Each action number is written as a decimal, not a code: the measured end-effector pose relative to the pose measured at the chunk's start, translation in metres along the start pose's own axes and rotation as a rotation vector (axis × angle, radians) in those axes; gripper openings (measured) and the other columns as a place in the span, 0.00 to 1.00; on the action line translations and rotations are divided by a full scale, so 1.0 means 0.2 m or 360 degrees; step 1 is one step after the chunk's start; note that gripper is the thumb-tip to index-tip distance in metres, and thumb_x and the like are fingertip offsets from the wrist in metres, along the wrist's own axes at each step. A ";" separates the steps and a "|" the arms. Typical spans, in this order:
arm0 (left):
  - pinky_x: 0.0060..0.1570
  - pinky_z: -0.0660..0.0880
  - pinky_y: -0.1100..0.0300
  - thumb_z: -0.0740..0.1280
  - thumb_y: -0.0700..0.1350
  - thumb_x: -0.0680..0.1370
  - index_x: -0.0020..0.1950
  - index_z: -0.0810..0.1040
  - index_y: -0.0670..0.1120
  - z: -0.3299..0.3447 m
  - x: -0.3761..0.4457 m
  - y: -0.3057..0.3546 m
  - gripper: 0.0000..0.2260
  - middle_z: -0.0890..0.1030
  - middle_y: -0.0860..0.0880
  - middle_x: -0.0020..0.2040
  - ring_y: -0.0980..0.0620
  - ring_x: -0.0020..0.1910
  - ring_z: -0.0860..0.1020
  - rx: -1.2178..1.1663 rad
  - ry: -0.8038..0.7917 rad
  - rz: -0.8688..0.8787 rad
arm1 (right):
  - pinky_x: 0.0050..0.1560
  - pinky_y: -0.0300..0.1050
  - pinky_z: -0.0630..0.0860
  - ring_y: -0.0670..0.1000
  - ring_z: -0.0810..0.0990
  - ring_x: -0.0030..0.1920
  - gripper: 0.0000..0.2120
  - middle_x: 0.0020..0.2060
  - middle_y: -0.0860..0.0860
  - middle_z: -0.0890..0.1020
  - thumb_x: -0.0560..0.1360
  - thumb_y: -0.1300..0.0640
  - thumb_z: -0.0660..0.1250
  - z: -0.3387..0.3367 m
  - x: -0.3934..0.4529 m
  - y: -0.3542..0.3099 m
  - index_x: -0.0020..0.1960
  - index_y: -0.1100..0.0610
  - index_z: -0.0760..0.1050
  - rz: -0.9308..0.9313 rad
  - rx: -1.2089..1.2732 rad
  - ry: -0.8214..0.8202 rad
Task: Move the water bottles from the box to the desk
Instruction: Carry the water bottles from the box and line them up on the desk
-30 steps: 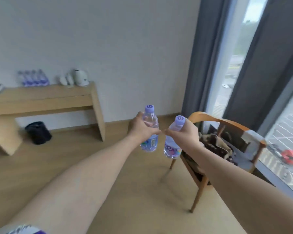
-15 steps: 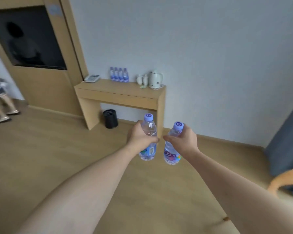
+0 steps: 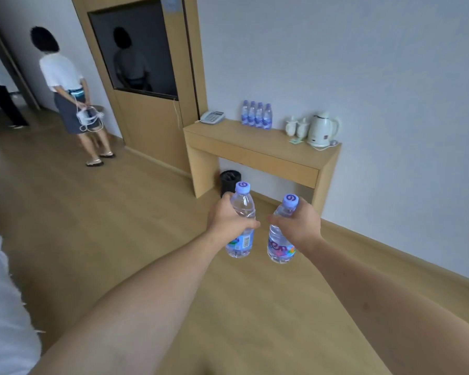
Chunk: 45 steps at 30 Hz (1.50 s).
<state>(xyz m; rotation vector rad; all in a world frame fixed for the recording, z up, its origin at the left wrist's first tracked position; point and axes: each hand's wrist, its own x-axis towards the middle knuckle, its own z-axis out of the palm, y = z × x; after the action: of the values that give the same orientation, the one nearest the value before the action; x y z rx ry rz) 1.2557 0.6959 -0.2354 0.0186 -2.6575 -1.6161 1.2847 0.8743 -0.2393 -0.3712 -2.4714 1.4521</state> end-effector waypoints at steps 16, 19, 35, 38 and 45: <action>0.42 0.79 0.60 0.79 0.53 0.51 0.47 0.75 0.56 -0.20 1.59 -0.06 0.27 0.82 0.58 0.45 0.60 0.44 0.80 -0.0042 -0.0093 0.0071 | 0.33 0.43 0.73 0.50 0.79 0.36 0.20 0.33 0.47 0.81 0.59 0.47 0.81 0.73 1.30 -0.34 0.39 0.53 0.72 -0.0018 -0.0066 0.0090; 0.45 0.80 0.58 0.80 0.52 0.53 0.48 0.76 0.56 -0.23 1.82 -0.11 0.27 0.82 0.58 0.46 0.59 0.45 0.81 -0.0040 -0.0118 0.0055 | 0.33 0.43 0.73 0.49 0.80 0.36 0.18 0.33 0.47 0.80 0.60 0.48 0.80 0.85 1.50 -0.37 0.38 0.52 0.72 0.0016 -0.0079 0.0090; 0.43 0.80 0.57 0.80 0.52 0.53 0.48 0.74 0.55 -0.28 3.43 -0.44 0.28 0.83 0.57 0.45 0.57 0.45 0.82 0.0108 -0.0107 -0.0090 | 0.40 0.49 0.77 0.57 0.82 0.41 0.17 0.38 0.54 0.83 0.61 0.52 0.79 1.71 3.04 -0.41 0.42 0.58 0.75 0.0085 -0.0044 -0.0105; 0.42 0.79 0.57 0.81 0.52 0.53 0.48 0.73 0.55 -0.34 3.80 -0.41 0.28 0.83 0.58 0.45 0.57 0.44 0.81 0.0165 -0.0097 -0.0097 | 0.32 0.43 0.71 0.53 0.78 0.37 0.17 0.34 0.49 0.80 0.60 0.52 0.80 1.86 3.38 -0.49 0.40 0.55 0.73 0.0095 -0.0030 -0.0136; 0.45 0.81 0.55 0.83 0.52 0.55 0.50 0.73 0.56 -0.41 4.50 -0.37 0.29 0.82 0.57 0.47 0.56 0.46 0.81 0.0146 -0.0024 -0.0063 | 0.35 0.44 0.72 0.52 0.79 0.39 0.18 0.37 0.50 0.81 0.62 0.51 0.80 2.11 4.02 -0.62 0.42 0.54 0.73 0.0056 -0.0108 -0.0142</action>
<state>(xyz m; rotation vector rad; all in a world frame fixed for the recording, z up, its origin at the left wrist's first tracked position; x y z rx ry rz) 0.3587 0.5649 -0.2444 0.0614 -2.7576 -1.5095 0.3763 0.7464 -0.2615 -0.3726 -2.6025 1.4314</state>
